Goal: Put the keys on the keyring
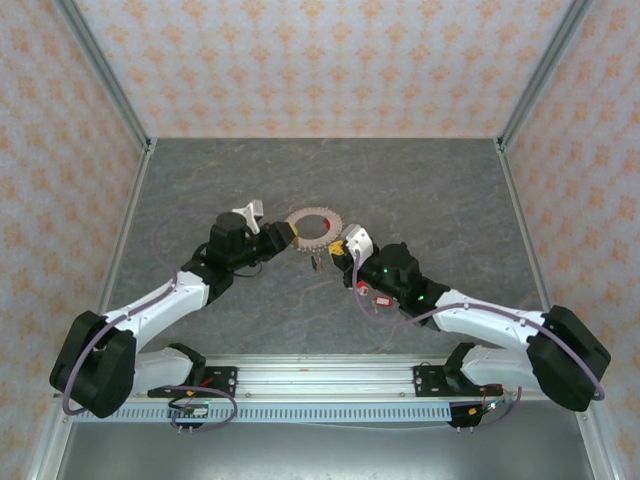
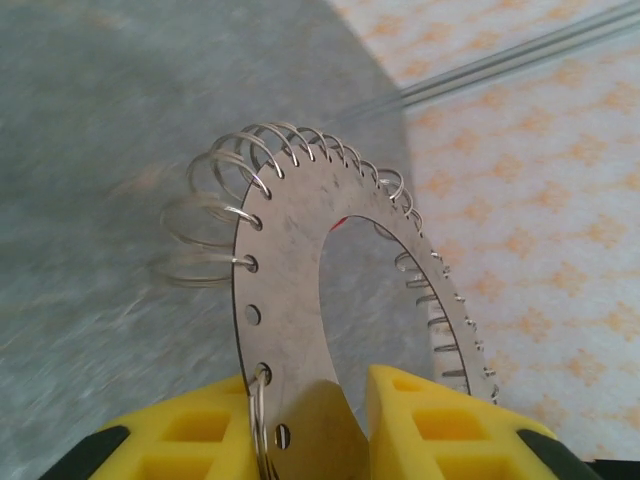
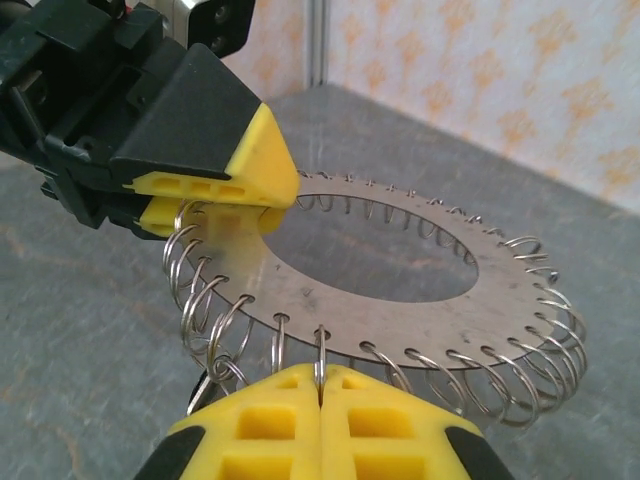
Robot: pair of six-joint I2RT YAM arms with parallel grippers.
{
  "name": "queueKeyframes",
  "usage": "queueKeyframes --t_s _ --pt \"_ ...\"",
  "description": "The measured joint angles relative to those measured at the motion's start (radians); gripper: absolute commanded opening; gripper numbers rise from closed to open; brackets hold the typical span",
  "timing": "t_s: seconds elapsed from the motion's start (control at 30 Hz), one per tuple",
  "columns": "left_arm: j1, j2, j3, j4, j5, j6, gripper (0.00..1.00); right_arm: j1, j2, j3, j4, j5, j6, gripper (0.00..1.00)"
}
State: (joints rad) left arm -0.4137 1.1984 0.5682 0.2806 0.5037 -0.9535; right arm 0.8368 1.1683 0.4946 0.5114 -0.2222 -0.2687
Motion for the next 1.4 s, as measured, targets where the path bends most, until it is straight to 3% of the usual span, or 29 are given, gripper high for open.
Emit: queueKeyframes --t_s 0.1,0.3,0.4,0.5,0.8,0.93,1.1,1.3,1.4 --pt "-0.012 -0.036 -0.071 -0.01 -0.031 -0.016 0.41 0.0 0.043 0.01 -0.037 -0.022 0.007 0.0" --pt "-0.025 -0.155 -0.161 -0.07 -0.079 -0.026 0.47 0.0 0.117 0.063 -0.055 -0.056 0.01 0.0" --pt "-0.025 -0.206 -0.191 -0.104 -0.105 -0.023 0.58 0.0 0.144 0.089 -0.078 -0.068 -0.008 0.0" --pt "-0.025 -0.28 -0.216 -0.169 -0.14 -0.015 0.6 0.0 0.148 0.097 -0.105 -0.072 -0.048 0.0" --pt "-0.025 -0.574 -0.213 -0.406 -0.246 0.074 0.82 0.023 0.146 0.21 -0.312 -0.071 -0.285 0.0" --pt "-0.025 -0.599 -0.166 -0.474 -0.296 0.142 0.82 0.132 0.168 0.268 -0.393 0.018 -0.433 0.0" --pt "-0.025 -0.549 -0.092 -0.51 -0.343 0.217 0.83 0.255 0.199 0.259 -0.369 0.127 -0.577 0.0" --pt "-0.025 -0.534 -0.079 -0.505 -0.364 0.275 0.8 0.272 0.185 0.184 -0.348 0.14 -0.607 0.0" --pt "-0.025 -0.534 -0.079 -0.484 -0.354 0.302 0.76 0.238 0.158 0.173 -0.371 0.06 -0.56 0.0"
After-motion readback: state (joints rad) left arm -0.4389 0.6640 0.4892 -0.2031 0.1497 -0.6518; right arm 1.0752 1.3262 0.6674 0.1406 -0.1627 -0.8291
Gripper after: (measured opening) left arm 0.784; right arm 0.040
